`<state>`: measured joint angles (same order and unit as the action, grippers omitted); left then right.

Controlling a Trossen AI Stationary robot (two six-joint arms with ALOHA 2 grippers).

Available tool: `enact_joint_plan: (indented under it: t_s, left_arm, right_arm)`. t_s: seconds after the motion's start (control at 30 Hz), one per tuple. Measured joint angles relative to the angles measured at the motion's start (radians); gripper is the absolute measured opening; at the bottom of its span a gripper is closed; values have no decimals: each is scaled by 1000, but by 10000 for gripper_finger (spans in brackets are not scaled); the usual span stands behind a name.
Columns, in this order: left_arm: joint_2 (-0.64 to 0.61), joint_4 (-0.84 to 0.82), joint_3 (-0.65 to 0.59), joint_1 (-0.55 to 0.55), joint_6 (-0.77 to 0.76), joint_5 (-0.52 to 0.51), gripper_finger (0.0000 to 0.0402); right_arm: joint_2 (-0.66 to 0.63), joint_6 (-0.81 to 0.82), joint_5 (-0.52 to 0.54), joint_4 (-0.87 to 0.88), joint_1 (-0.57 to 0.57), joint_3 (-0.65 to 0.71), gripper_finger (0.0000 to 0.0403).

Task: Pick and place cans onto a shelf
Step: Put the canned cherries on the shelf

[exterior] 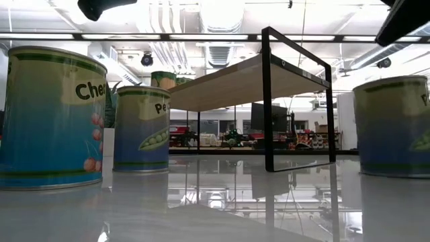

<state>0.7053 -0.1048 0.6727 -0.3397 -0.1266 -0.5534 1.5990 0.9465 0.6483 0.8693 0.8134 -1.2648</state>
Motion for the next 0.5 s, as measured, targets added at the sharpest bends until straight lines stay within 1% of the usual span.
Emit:
enact_joint_plan:
  t_s: [0.07, 0.2, 0.3, 0.43, 0.5]
  left_arm:
    - [5, 0, 0, 0, -16, 33, 283]
    - [57, -6, 0, -5, -85, 180, 283]
    - [145, -42, 0, -14, -185, 189, 280]
    - [326, -213, 53, -26, -329, 192, 278]
    - [423, -333, 104, -32, -385, 234, 278]
  right_arm:
    - [-24, -2, -13, 0, -13, 0, 8]
    - [-75, -69, -10, -9, -37, 0, 8]
    - [-119, -153, 24, -9, -48, 0, 8]
    - [-200, -254, 79, -7, -56, 0, 8]
    - [-242, -286, 89, -6, -61, 2, 8]
